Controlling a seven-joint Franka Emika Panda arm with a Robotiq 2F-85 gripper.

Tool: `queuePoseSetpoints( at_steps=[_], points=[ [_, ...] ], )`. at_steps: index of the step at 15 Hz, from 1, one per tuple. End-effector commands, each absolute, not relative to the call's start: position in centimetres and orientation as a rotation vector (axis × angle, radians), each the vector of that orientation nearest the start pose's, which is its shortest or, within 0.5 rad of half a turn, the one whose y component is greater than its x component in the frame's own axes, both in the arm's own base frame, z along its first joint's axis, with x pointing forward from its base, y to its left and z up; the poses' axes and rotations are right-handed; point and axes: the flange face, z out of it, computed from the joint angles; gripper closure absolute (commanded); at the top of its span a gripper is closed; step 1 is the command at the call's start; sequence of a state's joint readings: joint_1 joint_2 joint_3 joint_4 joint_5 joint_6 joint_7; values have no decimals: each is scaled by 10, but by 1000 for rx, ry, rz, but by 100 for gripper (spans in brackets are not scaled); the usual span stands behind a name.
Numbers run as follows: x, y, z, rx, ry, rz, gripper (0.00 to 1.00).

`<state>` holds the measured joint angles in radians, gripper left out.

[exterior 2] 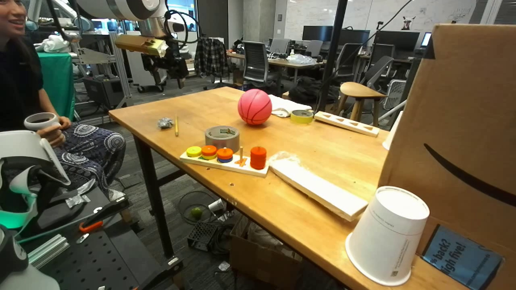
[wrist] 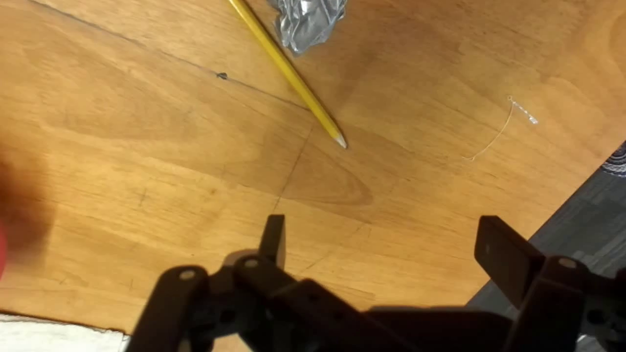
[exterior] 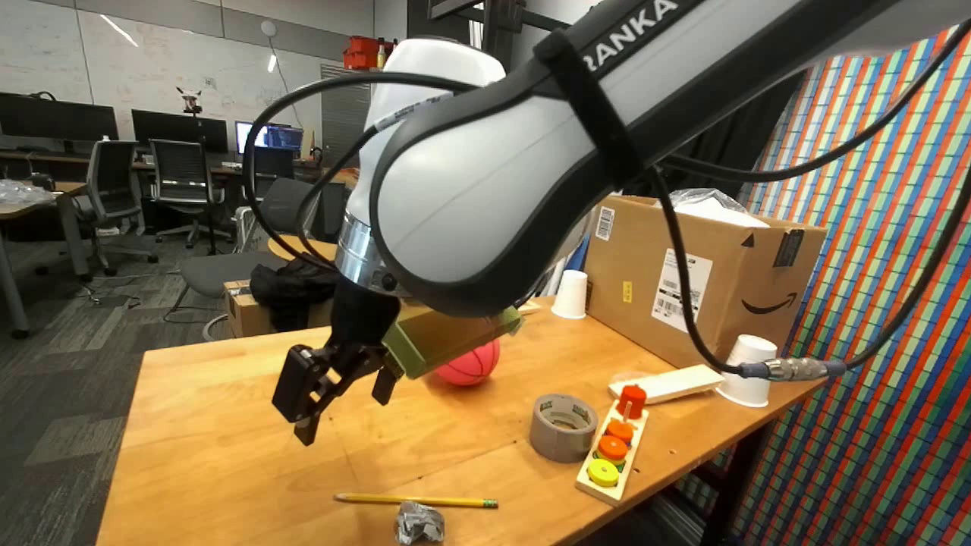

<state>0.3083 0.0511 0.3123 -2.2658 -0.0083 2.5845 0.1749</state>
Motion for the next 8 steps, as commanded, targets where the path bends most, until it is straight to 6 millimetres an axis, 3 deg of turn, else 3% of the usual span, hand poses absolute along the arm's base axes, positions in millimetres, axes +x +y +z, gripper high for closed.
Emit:
queuePoseSetpoints(
  at_steps=[1,8],
  points=[
    [474,317,362,-2885,-652,-370,0],
    [537,308,369,-2892,-678,-410,0]
  ],
)
